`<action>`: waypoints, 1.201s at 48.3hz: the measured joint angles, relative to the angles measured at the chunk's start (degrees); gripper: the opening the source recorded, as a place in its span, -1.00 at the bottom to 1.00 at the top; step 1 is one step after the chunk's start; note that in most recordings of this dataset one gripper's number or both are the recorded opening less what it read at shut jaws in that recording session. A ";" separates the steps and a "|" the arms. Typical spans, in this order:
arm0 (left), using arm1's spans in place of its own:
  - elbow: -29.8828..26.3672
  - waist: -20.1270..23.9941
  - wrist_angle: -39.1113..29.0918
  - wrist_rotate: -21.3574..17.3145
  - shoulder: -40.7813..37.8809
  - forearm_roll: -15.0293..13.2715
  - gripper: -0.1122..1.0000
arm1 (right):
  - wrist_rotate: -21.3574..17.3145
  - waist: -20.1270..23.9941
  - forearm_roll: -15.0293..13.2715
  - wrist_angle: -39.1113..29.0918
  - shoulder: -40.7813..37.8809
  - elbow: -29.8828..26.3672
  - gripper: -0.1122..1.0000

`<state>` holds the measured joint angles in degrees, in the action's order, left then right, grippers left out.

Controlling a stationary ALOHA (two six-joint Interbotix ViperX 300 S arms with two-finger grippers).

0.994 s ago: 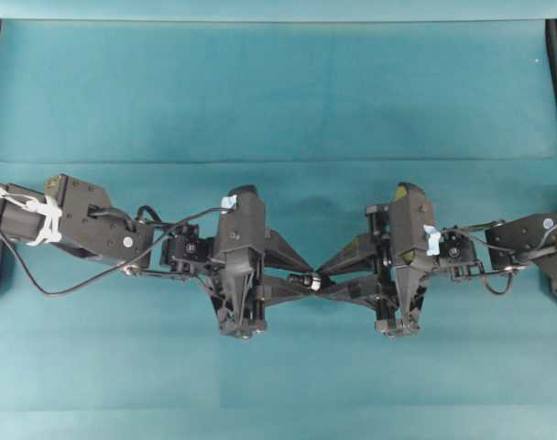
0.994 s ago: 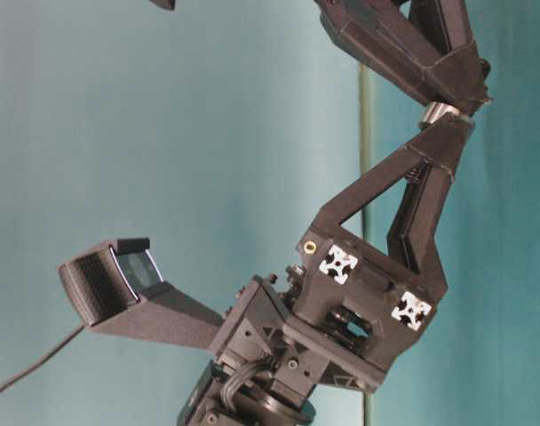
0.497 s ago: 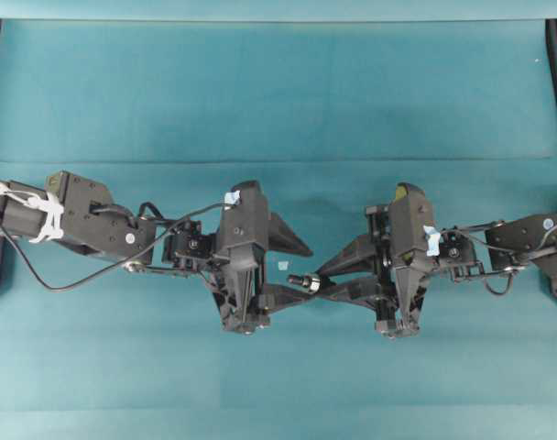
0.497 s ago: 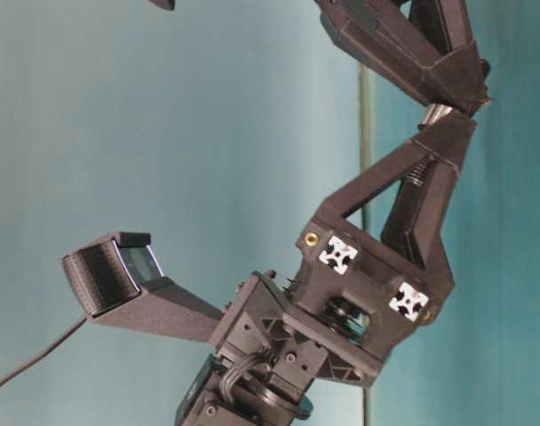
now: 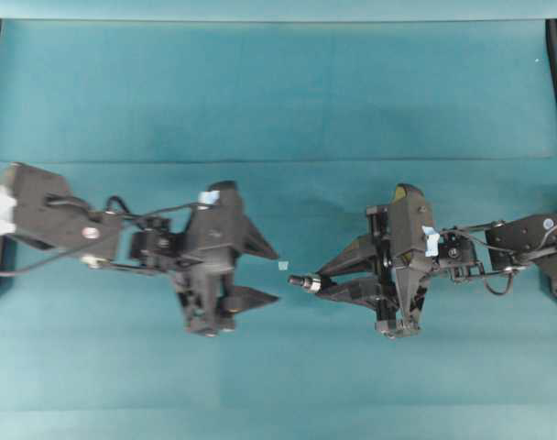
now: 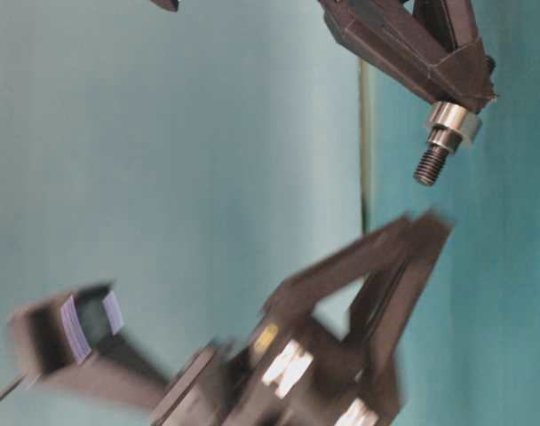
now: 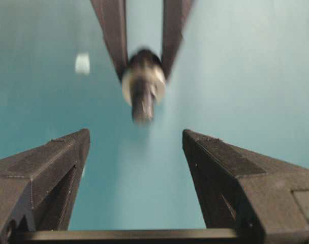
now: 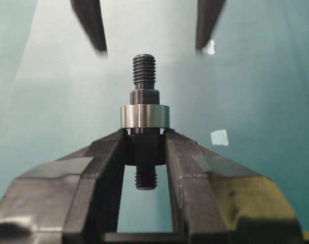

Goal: Insert the washer onto the shaft with both hands.
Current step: 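Withdraw the open left gripper leftward away from the shaft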

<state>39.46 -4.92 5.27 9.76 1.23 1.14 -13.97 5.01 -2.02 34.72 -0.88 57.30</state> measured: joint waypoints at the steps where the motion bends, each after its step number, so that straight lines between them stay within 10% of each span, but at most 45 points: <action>1: 0.26 0.00 -0.35 0.00 0.79 -0.09 0.67 | 0.00 0.00 0.00 0.00 0.00 0.00 -0.80; 58: 10.02 0.00 -3.96 -0.09 15.82 0.00 0.67 | 0.00 0.00 0.00 -1.05 -0.09 0.00 -0.80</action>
